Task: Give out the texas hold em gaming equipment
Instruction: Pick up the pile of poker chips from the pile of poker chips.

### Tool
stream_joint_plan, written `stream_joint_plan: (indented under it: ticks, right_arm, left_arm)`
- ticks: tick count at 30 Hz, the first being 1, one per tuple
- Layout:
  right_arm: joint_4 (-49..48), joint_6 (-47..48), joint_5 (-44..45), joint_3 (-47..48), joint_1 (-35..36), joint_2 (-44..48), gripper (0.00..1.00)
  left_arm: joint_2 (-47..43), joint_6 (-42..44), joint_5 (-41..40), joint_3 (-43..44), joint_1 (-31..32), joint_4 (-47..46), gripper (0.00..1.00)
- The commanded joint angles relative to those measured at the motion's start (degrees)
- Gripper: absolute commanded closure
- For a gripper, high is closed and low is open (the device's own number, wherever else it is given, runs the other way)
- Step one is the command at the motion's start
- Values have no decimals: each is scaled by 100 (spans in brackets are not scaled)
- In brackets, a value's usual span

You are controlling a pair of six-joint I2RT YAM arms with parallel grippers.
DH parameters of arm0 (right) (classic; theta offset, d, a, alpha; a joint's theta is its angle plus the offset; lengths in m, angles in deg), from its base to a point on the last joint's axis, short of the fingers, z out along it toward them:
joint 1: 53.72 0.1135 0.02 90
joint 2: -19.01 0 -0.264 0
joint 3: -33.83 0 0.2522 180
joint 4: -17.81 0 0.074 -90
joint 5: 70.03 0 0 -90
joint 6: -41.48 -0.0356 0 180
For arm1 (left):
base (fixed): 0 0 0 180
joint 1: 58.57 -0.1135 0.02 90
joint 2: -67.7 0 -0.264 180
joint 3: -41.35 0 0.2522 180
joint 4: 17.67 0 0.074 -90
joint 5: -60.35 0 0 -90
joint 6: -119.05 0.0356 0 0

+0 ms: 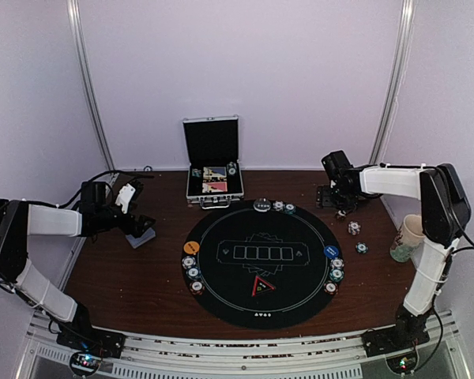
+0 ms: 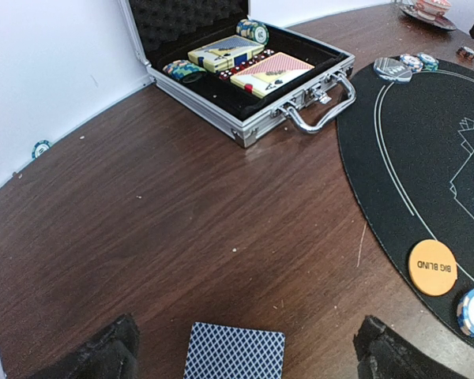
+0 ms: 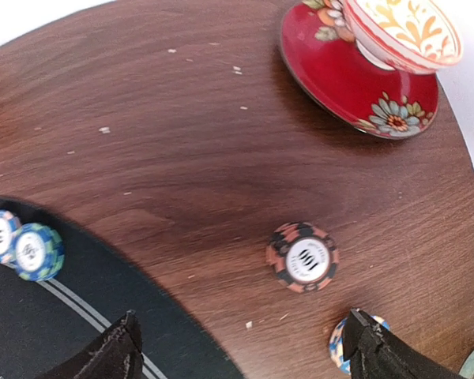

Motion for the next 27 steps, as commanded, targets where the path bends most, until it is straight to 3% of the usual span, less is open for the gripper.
stream_joint_plan:
  ticks: [1, 13, 27]
  right_arm:
    - [-123, -109, -71, 96, -342, -233, 12]
    - [-238, -91, -491, 238, -1005, -750, 23]
    - [-351, -48, -810, 361, -1023, -1022, 30]
  left_arm:
    - [-33, -31, 42, 87, -23, -179, 2]
    - [0, -22, 63, 98, -19, -179, 2]
    - [13, -22, 56, 105, -19, -179, 2]
